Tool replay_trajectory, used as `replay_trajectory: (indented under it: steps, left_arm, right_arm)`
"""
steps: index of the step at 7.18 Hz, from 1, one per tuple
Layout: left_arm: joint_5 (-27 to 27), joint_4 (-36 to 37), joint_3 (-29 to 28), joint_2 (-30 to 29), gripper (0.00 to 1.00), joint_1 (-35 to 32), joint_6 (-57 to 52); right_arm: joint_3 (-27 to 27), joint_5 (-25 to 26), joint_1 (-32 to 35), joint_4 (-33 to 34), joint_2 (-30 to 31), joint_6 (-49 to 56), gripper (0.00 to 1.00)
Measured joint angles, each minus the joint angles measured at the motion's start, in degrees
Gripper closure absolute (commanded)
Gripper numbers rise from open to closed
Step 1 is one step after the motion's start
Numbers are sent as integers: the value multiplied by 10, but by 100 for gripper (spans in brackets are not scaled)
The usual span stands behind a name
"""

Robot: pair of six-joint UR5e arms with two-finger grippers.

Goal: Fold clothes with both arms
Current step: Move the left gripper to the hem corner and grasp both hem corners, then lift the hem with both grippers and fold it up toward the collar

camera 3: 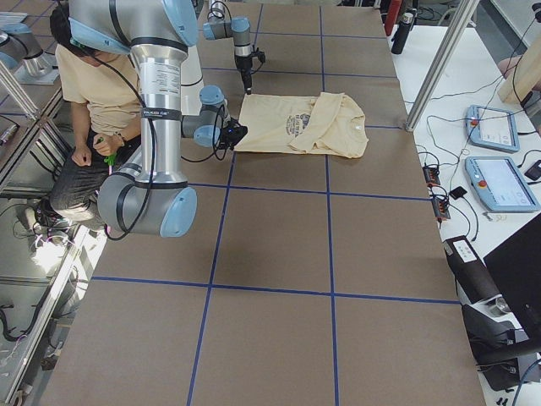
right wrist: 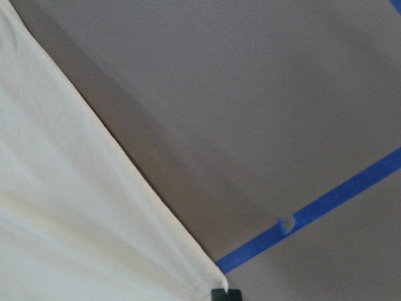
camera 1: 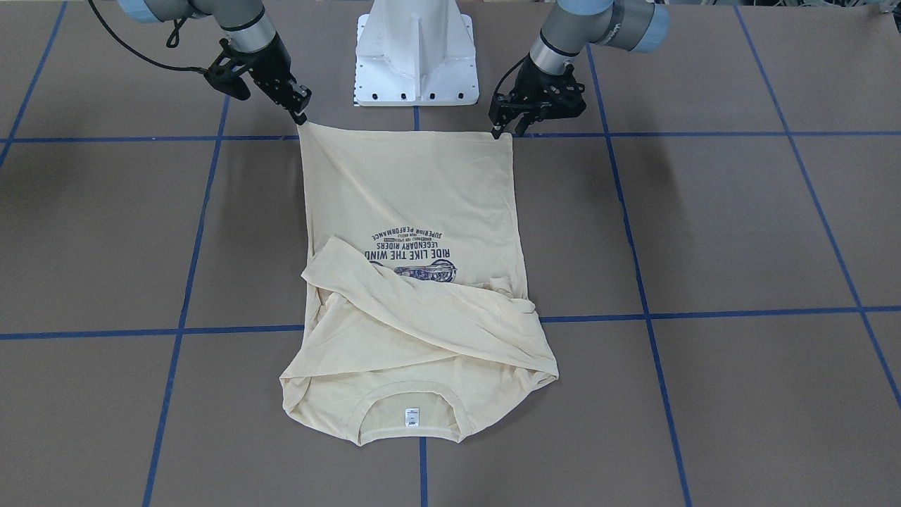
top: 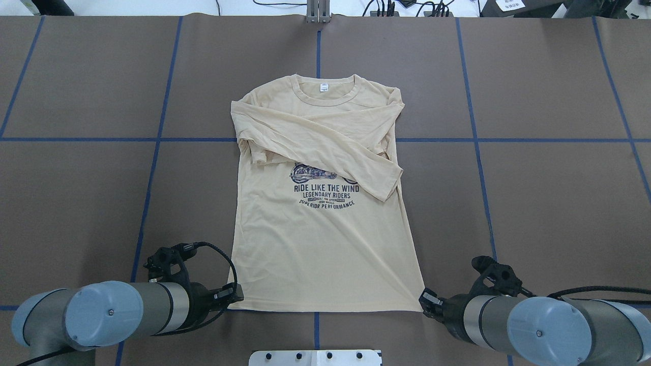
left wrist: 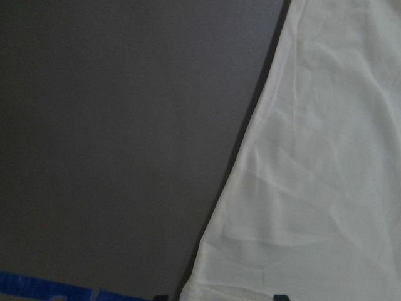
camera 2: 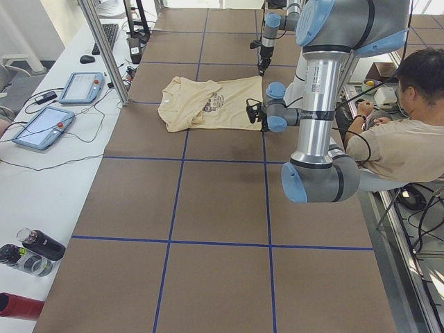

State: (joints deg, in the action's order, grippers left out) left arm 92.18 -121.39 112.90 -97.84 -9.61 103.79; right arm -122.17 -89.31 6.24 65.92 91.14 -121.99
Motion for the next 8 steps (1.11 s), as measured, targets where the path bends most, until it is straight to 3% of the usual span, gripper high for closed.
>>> replay_trajectory:
  steps: [2,3,4,5,8]
  left_arm:
    - [-1,0,-3,0,48,0,2]
    - [0,0,-6,0,64,1,3]
    - [0,0,-9,0,90,1,3]
    - [0,0,-9,-1,100,1,3]
    - [12,2,-1,1,100,0,9]
  right_arm:
    - [0,0,0,0,1,0,100]
    - [0,0,0,0,1,0,100]
    - [0,0,0,0,1,0,100]
    - [0,0,0,1,1,0,100]
    - [-1,-1,0,1,0,0,100]
